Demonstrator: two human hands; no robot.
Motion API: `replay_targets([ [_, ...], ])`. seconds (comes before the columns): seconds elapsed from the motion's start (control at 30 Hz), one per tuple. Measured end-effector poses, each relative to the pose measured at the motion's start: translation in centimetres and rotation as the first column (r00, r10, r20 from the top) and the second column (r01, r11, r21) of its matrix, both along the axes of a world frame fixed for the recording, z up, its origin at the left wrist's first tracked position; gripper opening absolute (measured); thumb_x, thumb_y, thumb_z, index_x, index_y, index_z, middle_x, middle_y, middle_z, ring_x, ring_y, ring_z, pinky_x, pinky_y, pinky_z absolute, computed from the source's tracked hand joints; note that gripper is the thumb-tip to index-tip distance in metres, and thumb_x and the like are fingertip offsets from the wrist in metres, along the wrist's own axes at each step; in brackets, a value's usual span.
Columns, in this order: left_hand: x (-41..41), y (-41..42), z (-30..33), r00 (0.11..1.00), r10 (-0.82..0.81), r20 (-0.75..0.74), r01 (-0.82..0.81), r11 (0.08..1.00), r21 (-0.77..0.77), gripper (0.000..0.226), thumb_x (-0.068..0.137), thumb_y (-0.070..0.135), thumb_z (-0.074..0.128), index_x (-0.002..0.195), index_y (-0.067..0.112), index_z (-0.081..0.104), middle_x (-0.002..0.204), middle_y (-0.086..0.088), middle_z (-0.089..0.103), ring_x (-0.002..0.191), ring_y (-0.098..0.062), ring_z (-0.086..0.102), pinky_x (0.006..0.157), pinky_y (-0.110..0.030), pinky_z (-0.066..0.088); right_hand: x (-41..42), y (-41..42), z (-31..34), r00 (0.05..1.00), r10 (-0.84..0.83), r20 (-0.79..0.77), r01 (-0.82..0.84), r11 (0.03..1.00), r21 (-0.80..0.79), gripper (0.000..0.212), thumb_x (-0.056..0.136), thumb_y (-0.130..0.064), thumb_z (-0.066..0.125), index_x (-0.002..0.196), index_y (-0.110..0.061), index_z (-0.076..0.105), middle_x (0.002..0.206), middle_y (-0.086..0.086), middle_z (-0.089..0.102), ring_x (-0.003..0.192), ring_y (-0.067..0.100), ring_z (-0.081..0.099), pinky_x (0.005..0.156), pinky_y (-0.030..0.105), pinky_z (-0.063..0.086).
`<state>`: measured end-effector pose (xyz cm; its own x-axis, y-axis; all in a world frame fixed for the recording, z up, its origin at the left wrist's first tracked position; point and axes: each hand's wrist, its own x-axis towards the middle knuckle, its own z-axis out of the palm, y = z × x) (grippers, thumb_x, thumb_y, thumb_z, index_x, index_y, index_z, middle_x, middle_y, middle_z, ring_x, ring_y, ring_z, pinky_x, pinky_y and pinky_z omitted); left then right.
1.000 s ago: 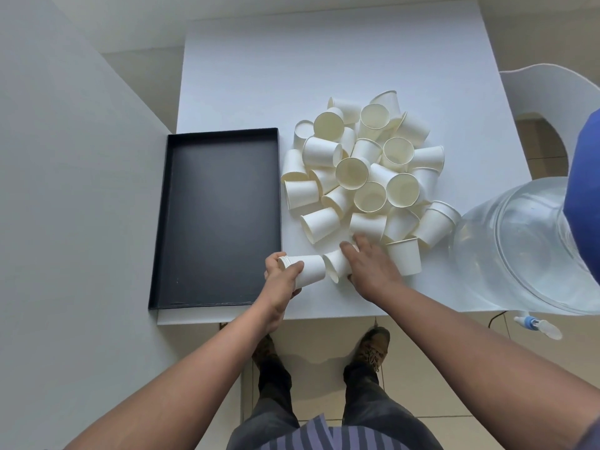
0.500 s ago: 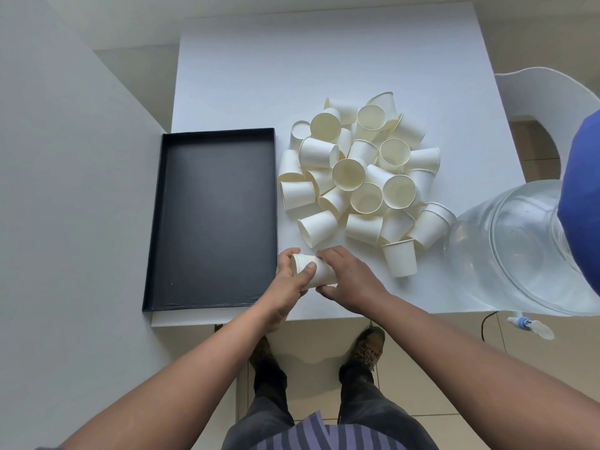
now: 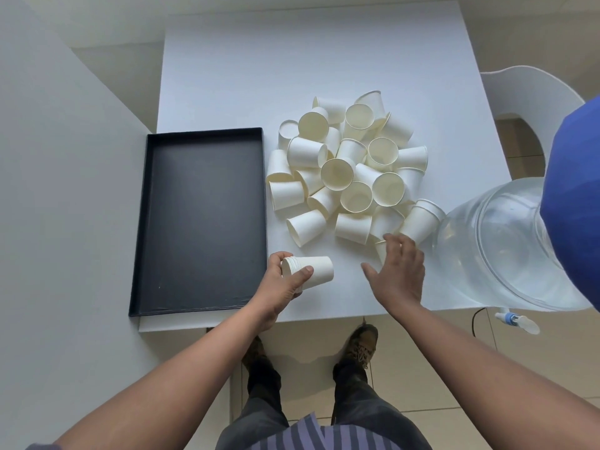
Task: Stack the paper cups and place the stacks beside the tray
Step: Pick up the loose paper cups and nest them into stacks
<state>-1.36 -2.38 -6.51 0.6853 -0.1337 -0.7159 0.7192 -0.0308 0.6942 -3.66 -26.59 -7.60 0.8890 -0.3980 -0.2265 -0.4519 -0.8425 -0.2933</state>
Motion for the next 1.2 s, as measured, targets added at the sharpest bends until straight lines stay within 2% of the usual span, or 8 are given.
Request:
replay_targets([
  [0.23,-0.2,0.1,-0.3,1.0,-0.001,-0.009,0.001,1.0,0.009,0.05,0.097,0.025,0.076,0.135,0.026,0.044,0.129,0.001,0.053,0.11,-0.021,0.06,0.091,-0.036,0.059,0.2,-1.5,-0.8,0.992,-0.111,-0.06,0.113,0.993,0.031,0.065,0.087,-0.019,0.075,0.142,-0.024,0.041,0.145,0.006,0.035,0.131,0.034,0.036,0.097,0.053,0.045],
  [0.33,-0.2,0.1,-0.3,1.0,-0.001,-0.002,0.001,1.0,0.012,0.049,0.096,0.026,0.076,0.134,0.028,0.044,0.13,0.001,0.053,0.11,-0.021,0.06,0.086,-0.033,0.058,-0.4,-1.7,-1.0,0.993,-0.114,-0.04,0.118,0.986,0.115,0.065,0.089,-0.007,0.067,0.142,-0.026,0.034,0.147,0.005,0.026,0.132,0.035,0.03,0.084,0.05,0.053],
  [0.4,0.0,0.0,-0.3,1.0,0.007,-0.001,-0.007,1.0,0.006,0.045,0.096,0.027,0.076,0.13,0.031,0.046,0.131,0.001,0.054,0.111,-0.021,0.061,0.084,-0.032,0.057,-0.8,-1.7,-1.1,0.993,-0.116,-0.006,0.116,0.98,0.164,0.068,0.087,0.001,0.062,0.141,-0.029,0.032,0.145,0.002,0.024,0.131,0.034,0.029,0.074,0.042,0.049],
  [0.5,0.2,0.1,-0.4,1.0,0.02,-0.001,-0.02,1.0,0.008,0.037,0.097,0.028,0.075,0.121,0.036,0.049,0.131,0.001,0.055,0.11,-0.02,0.061,0.085,-0.032,0.057,-1.5,-1.5,-1.1,0.993,-0.113,0.03,0.103,0.967,0.234,0.071,0.078,-0.003,0.061,0.137,-0.03,0.03,0.14,-0.004,0.024,0.128,0.031,0.031,0.081,0.04,0.043],
  [0.63,0.3,0.3,-0.7,1.0,0.009,0.001,-0.009,1.0,0.028,0.042,0.099,0.03,0.071,0.134,0.031,0.047,0.135,0.0,0.053,0.112,-0.02,0.061,0.086,-0.031,0.056,-2.7,-0.9,-1.2,0.997,-0.072,0.02,0.06,0.936,0.346,0.075,0.073,-0.012,0.067,0.142,-0.022,0.037,0.139,0.001,0.036,0.127,0.026,0.034,0.097,0.038,0.04],
  [0.8,0.5,0.4,-0.9,1.0,-0.007,-0.02,0.007,1.0,-0.029,0.048,0.103,0.027,0.067,0.145,0.033,0.045,0.14,0.001,0.052,0.113,-0.017,0.06,0.087,-0.029,0.055,-3.5,-0.2,-1.0,0.985,0.174,0.002,-0.155,0.872,0.465,0.078,0.074,-0.014,0.069,0.148,-0.016,0.044,0.139,-0.003,0.046,0.129,0.019,0.037,0.109,0.029,0.034],
  [0.93,0.3,0.5,-1.1,0.996,-0.086,-0.024,0.084,0.994,-0.066,0.059,0.102,0.028,0.069,0.153,0.036,0.041,0.141,0.005,0.054,0.123,-0.017,0.059,0.102,-0.033,0.051,-3.0,0.8,-0.4,0.923,0.376,0.078,-0.366,0.8,0.476,0.078,0.075,-0.018,0.065,0.149,-0.017,0.043,0.139,-0.005,0.045,0.129,0.015,0.037,0.114,0.032,0.035],
  [1.2,-0.2,-0.1,-0.2,0.988,-0.155,-0.003,0.153,0.978,-0.139,0.04,0.101,0.03,0.071,0.133,0.042,0.051,0.132,0.005,0.054,0.118,-0.02,0.06,0.102,-0.034,0.055,-1.9,2.6,0.3,0.817,0.542,0.198,-0.57,0.706,0.421,0.077,0.078,-0.015,0.068,0.151,-0.016,0.042,0.143,-0.001,0.047,0.13,0.019,0.04,0.111,0.027,0.035],
])
